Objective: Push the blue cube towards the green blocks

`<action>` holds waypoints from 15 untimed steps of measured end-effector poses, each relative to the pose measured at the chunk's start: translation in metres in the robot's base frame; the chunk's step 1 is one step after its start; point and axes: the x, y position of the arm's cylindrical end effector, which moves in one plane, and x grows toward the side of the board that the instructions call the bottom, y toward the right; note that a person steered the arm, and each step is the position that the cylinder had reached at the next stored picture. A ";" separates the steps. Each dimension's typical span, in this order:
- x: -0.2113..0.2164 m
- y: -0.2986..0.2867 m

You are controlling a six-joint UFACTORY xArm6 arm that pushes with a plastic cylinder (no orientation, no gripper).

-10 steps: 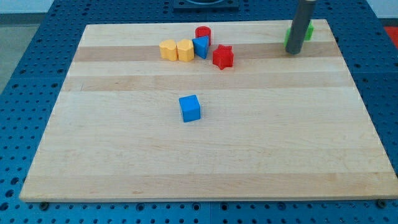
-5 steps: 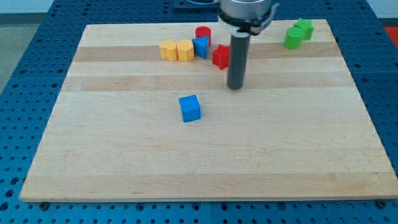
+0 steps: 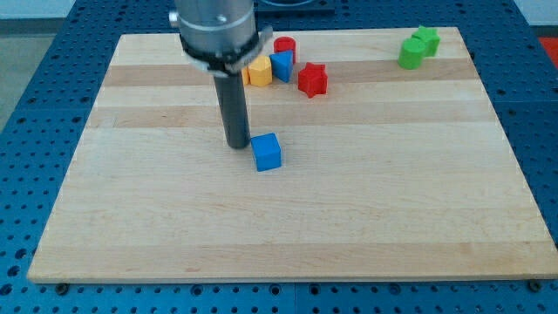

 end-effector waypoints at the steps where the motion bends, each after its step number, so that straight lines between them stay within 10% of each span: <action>1: 0.002 0.001; 5: -0.016 0.228; 10: 0.014 0.030; 13: 0.041 0.078; 15: -0.051 0.184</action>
